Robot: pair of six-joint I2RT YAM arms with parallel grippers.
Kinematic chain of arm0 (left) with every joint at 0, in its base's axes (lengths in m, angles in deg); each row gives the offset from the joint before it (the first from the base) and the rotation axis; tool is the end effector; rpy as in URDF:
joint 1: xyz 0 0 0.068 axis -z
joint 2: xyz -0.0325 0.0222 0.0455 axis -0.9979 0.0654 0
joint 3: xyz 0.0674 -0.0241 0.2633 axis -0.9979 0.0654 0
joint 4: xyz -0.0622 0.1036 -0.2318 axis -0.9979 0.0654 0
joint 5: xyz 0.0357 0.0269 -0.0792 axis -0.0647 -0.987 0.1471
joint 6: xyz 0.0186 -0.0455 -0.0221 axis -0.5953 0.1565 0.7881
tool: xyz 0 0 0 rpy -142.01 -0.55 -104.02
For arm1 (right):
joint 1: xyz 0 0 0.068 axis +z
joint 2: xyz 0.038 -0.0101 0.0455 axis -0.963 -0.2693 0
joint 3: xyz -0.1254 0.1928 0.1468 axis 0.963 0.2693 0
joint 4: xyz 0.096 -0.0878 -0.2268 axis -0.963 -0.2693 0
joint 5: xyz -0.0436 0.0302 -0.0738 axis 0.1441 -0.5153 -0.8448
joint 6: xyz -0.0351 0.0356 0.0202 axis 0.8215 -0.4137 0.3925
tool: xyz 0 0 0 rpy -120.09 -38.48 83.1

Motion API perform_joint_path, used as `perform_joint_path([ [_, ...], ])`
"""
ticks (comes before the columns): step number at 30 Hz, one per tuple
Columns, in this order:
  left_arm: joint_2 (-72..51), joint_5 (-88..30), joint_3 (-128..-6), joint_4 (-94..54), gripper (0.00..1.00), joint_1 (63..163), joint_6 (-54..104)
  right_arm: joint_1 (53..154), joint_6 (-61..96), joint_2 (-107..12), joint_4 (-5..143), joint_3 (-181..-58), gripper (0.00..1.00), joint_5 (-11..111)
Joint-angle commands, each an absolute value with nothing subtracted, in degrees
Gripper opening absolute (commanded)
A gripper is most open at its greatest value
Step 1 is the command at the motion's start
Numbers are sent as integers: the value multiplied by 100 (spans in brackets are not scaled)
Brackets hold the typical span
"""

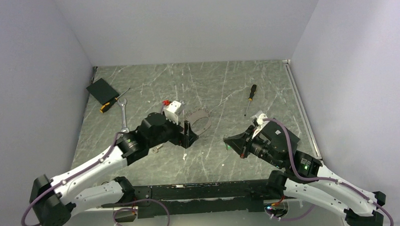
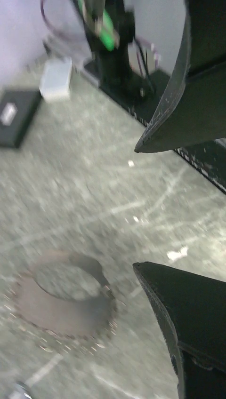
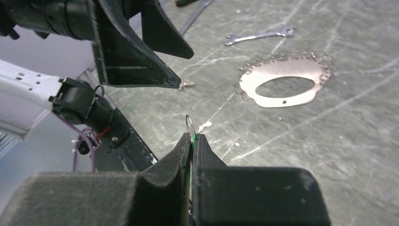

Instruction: Put the keys on the keyring

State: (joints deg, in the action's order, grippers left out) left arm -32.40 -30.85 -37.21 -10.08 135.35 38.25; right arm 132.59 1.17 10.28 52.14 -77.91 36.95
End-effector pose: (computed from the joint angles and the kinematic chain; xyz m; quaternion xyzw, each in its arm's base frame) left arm 0.1397 -0.1672 0.3025 0.1987 0.7877 -0.3874 0.4360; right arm 0.0645 0.0971 0.3081 -0.1948 0.7249 0.4000 0.5260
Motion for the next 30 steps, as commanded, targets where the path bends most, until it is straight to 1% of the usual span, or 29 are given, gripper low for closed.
perform_joint_path([
  [1, -2541, -4249, -4162, 127, 86, 13540, 3628, 13265, -169, 1038, 4819, -7843, 0, 2956],
  [5, -1878, -4558, -4401, 347, 68, 13542, 3641, 13265, -250, 969, 4753, -7777, 0, 2745],
  [8, -1551, -4665, -4463, 269, 59, 13537, 3614, 13265, -213, 894, 4854, -7702, 0, 2756],
  [11, -1227, -4796, -4495, 123, 54, 13537, 3601, 13265, -127, 781, 4938, -7663, 0, 2805],
  [15, -650, -4816, -4713, 11, 48, 13527, 3538, 13260, 22, 605, 5012, -7665, 0, 2856],
  [19, -42, -4845, -5116, 119, 45, 13501, 3525, 13265, 129, 444, 5067, -7686, 0, 2918],
  [22, 362, -4928, -5500, 398, 45, 13479, 3540, 13260, 192, 391, 5051, -7698, 0, 2939],
  [30, 1285, -5188, -6378, 1281, 36, 13464, 3693, 13265, 238, 501, 5007, -7615, 0, 2937],
])
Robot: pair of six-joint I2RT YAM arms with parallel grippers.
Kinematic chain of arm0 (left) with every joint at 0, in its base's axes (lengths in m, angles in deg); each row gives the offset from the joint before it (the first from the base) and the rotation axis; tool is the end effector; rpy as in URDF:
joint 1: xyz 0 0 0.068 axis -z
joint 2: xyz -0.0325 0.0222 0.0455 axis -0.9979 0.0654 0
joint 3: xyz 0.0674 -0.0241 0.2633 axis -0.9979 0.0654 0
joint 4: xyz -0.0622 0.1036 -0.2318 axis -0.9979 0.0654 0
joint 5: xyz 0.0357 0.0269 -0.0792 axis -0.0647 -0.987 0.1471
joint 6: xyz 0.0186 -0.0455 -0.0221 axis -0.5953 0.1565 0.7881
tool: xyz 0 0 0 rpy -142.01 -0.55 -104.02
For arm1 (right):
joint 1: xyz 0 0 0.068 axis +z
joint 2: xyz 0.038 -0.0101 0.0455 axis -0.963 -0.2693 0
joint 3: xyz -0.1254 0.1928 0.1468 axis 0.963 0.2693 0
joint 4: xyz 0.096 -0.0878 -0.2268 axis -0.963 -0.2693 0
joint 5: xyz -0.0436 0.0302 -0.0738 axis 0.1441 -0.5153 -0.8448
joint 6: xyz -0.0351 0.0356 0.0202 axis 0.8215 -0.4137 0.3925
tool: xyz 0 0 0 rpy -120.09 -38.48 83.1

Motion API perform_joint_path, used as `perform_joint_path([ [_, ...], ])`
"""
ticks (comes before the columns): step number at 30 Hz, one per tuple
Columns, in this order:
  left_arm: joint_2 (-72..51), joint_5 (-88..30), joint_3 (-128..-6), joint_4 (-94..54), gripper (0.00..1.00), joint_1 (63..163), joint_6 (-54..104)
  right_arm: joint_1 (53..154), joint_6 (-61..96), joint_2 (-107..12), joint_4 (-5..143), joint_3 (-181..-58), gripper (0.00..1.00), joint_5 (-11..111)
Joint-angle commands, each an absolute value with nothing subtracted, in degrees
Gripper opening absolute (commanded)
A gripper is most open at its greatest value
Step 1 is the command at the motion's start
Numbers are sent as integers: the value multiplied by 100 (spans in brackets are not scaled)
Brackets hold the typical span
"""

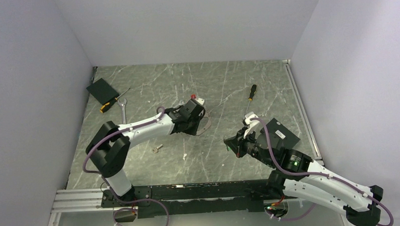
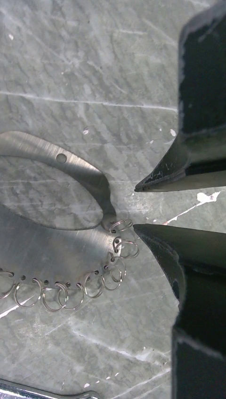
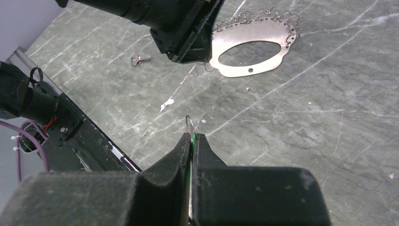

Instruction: Put the keys on the keyring

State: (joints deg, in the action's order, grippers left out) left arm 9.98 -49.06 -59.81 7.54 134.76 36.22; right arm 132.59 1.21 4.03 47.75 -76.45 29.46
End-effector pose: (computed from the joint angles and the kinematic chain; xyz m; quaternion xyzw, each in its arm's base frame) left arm 0.2362 -0.2559 0.2122 0.1784 0.9352 -0.0895 0.2925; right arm 0.0782 0.1105 0.2798 -0.1817 0.7929 0.3010 0.4976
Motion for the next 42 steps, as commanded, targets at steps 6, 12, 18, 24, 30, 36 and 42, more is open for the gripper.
perform_joint_path([
  [6, 1595, -5169, -6505, 1381, 32, 13463, 3784, 13265, 251, 588, 4915, -7575, 0, 2904],
  [12, 1796, -5159, -6563, 1296, 30, 13466, 3785, 13265, 260, 644, 4877, -7549, 0, 2900],
  [18, 1903, -5294, -6598, 1174, 30, 13460, 3707, 13265, 260, 602, 4901, -7549, 0, 2927],
  [24, 2098, -5443, -6749, 1201, 26, 13462, 3641, 13265, 277, 600, 4910, -7531, 0, 2929],
  [30, 2221, -5541, -6792, 1163, 18, 13466, 3639, 13265, 277, 599, 4903, -7532, 0, 2935],
  [36, 2075, -5548, -6771, 1169, 0, 13468, 3585, 13265, 286, 586, 4918, -7531, 0, 2945],
  [42, 1289, -4914, -6294, 545, 0, 13512, 3091, 13265, 288, 549, 4936, -7581, 0, 2989],
])
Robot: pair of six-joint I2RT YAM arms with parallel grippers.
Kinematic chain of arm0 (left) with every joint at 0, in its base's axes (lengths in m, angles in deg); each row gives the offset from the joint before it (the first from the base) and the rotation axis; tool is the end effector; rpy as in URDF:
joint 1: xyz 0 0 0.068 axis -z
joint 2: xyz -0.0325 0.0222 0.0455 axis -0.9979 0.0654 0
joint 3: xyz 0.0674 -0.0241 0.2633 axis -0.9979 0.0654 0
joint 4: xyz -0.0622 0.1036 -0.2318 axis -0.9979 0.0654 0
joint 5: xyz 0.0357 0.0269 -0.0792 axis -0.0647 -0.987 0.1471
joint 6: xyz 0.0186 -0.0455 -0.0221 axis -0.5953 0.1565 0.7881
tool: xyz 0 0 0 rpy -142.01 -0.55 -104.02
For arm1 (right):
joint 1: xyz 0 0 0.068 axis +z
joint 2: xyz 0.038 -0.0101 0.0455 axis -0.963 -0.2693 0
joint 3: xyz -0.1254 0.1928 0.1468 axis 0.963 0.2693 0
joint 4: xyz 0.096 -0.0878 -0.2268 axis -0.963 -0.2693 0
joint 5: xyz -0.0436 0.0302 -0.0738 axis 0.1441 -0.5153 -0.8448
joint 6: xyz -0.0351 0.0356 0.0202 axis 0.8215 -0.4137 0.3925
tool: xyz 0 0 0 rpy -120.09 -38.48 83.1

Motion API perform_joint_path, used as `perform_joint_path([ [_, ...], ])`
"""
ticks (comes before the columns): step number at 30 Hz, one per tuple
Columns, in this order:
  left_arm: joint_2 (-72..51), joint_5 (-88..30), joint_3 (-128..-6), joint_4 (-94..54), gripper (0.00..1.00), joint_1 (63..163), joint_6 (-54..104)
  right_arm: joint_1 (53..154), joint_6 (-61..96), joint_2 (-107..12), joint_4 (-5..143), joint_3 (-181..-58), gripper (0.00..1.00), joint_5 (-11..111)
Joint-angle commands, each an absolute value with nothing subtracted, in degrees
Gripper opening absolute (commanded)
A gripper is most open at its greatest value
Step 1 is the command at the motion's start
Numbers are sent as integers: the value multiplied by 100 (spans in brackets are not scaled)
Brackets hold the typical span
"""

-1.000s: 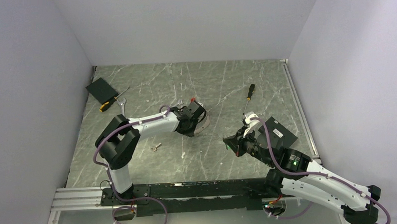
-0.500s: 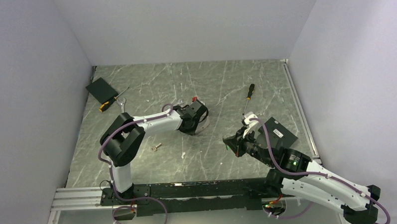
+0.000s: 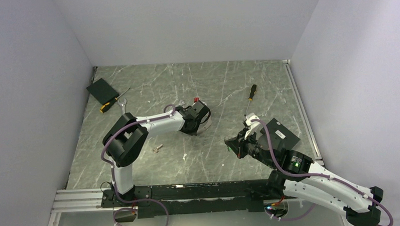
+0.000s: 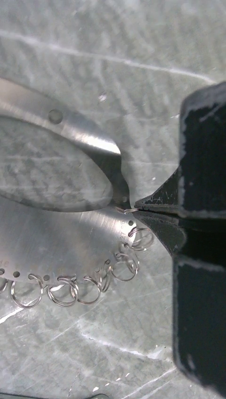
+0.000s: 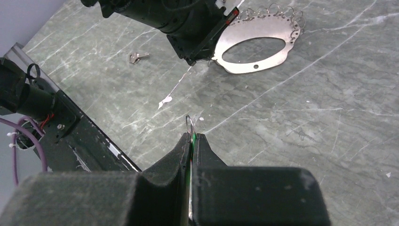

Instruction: Put the keys on the keyring

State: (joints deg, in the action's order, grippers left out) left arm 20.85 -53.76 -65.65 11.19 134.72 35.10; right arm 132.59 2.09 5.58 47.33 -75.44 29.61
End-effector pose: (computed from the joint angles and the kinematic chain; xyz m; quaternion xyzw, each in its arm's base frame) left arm 0.2564 -0.2741 0.1741 0.1892 0.9476 -0.0097 0.2572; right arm 0.0760 0.1071 0.2760 -0.1882 0.7909 0.2987 0.4999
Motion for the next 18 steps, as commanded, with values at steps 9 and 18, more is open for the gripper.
perform_joint_path([
  [9, -985, -3213, -4767, -1041, 0, 13513, 1777, 13265, 214, 592, 4966, -7757, 0, 3085],
  [18, -2661, -2669, -3583, -1955, 0, 13522, 703, 13265, 172, 575, 5077, -7895, 0, 3412],
])
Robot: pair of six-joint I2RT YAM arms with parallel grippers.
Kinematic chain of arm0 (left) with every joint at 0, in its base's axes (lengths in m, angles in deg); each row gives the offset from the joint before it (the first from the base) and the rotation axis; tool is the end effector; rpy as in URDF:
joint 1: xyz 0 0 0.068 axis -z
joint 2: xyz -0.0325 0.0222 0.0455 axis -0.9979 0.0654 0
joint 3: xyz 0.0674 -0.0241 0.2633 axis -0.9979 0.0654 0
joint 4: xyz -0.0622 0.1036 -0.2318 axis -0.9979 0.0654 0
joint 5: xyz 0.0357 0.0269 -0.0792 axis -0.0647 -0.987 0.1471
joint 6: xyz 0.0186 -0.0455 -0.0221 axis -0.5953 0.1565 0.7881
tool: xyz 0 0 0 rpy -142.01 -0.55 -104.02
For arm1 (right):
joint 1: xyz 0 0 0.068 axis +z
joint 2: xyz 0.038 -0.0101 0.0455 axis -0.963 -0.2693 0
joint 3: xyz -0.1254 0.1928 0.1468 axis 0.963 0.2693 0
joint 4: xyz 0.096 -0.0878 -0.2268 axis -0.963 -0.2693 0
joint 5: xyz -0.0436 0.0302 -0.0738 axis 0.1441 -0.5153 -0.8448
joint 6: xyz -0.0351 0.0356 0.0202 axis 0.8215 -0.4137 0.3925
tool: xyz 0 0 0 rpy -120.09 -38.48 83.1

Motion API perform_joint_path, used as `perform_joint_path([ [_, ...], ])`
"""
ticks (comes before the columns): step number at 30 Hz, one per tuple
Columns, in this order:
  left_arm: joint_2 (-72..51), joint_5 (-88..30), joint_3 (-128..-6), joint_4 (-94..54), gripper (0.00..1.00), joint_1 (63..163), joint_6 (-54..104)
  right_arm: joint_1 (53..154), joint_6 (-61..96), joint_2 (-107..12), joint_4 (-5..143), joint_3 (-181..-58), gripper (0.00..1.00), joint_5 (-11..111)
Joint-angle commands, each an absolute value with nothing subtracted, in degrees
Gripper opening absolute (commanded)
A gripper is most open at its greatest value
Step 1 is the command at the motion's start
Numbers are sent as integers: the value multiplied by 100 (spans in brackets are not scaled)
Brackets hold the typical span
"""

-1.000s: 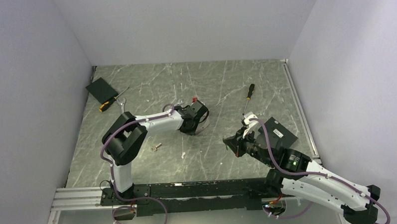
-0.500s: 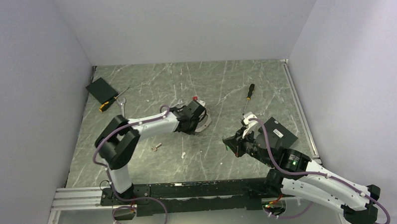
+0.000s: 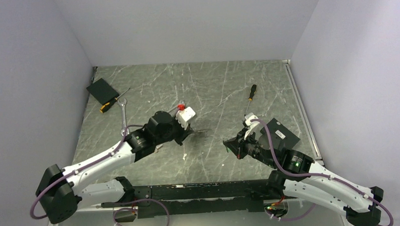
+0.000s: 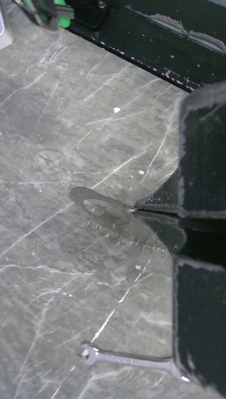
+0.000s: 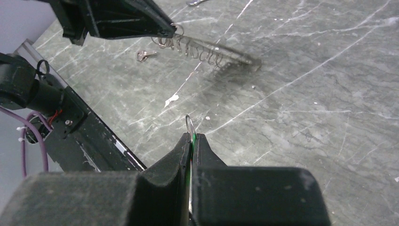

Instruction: Put the keys on the keyring

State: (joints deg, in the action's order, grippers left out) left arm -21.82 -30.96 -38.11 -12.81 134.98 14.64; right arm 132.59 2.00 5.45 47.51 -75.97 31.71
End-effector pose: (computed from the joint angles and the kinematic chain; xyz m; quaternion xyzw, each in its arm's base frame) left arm 0.1639 -0.1926 0.2730 0.3637 0.7638 -0.2679 0.4610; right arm 0.0751 0.1081 0.2792 -0.1968 0.7866 0.3140 0.4939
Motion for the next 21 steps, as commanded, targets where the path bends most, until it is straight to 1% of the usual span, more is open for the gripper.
perform_joint_path([
  [1, -2790, -2630, -3521, -1963, 0, 13526, 625, 13265, 164, 583, 5110, -7900, 0, 3453],
  [9, -4036, -1580, -2667, -2779, 0, 13525, -364, 13265, 172, 373, 5304, -7996, 0, 4012],
  [12, -4382, -1190, -2349, -3165, 0, 13523, -507, 13265, 181, 272, 5345, -8069, 0, 4219],
  [15, -4584, -853, -2224, -3297, 0, 13522, -418, 13264, 259, 207, 5406, -8129, 0, 4519],
  [21, -4589, -231, -2429, -3091, 0, 13523, -152, 13265, 564, 106, 5484, -8246, 0, 4833],
])
